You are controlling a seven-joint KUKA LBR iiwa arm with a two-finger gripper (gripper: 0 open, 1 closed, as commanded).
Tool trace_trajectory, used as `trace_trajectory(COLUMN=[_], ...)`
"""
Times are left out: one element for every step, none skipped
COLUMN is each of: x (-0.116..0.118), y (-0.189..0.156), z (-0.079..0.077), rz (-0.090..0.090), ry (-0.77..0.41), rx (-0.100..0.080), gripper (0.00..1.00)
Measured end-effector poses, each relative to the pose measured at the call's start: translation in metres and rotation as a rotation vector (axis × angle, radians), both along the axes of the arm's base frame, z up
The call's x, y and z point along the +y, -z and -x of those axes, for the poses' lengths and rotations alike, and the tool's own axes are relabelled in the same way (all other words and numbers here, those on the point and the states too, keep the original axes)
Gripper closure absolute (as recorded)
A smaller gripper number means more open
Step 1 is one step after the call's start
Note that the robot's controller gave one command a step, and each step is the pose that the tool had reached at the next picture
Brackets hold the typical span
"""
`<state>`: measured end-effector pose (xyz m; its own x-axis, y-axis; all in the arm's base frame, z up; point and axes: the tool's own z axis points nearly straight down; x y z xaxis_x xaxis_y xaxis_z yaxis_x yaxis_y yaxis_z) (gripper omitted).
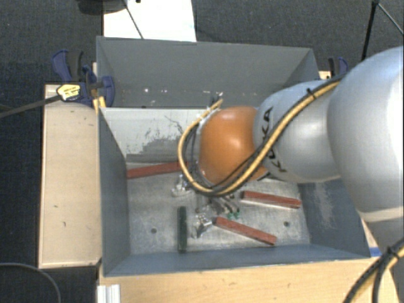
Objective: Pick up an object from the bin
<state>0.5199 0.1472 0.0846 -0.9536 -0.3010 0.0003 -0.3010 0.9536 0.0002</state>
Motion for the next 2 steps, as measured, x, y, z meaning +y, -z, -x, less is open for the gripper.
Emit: trace_trajectory(x=[0.0256,0.0256], y=[0.0113,0.0113], z=[0.0392,0.0392], rz=[-0.002,-0.002], ry=[-0.362,-0.360], rx=[-0.011,-0.011], gripper=[1.00,1.00])
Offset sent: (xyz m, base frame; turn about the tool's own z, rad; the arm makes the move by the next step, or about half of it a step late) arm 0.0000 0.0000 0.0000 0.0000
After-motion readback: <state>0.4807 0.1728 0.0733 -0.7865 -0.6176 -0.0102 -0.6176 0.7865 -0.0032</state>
